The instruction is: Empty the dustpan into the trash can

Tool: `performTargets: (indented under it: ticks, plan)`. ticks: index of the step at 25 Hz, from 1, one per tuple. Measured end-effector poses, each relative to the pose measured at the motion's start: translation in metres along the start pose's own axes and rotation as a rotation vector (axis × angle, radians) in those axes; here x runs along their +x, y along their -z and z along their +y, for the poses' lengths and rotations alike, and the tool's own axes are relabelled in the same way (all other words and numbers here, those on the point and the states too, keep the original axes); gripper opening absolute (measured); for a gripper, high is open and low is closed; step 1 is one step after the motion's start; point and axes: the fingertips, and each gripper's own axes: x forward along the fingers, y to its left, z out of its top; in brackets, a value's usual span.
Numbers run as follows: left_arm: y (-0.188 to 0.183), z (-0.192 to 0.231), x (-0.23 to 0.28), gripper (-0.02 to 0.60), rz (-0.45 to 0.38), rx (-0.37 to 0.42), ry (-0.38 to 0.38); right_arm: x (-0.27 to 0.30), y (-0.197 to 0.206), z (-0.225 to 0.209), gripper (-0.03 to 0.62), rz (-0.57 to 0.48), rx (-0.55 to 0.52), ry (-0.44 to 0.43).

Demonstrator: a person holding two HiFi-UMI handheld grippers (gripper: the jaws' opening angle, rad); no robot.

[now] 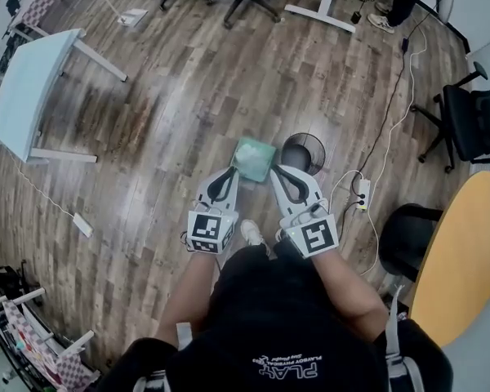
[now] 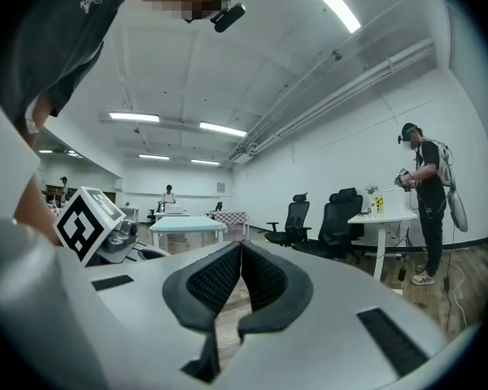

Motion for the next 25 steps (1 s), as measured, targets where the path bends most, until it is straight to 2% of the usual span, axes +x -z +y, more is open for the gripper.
performTargets:
  ticks: [8,11,15,21,25]
  plan:
    - [0.071,0.022,0.035,0.030,0.169,-0.011,-0.051,0.010,0.051,-0.020,0.025,0.055,0.048,0.012]
    - [0.102,0.028,0.044,0.139,0.245,-0.026,-0.066,0.009,0.073,-0.023,0.025,0.081,0.064,0.011]
    - [0.144,0.034,0.055,0.161,0.344,-0.021,-0.075,0.005,0.100,-0.023,0.025,0.113,0.094,0.014]
    - [0.204,0.047,0.078,0.236,0.497,-0.006,-0.036,0.000,0.133,-0.020,0.025,0.170,0.119,0.014]
    - [0.233,0.051,0.091,0.263,0.564,-0.022,-0.013,-0.005,0.149,-0.020,0.025,0.192,0.131,0.025]
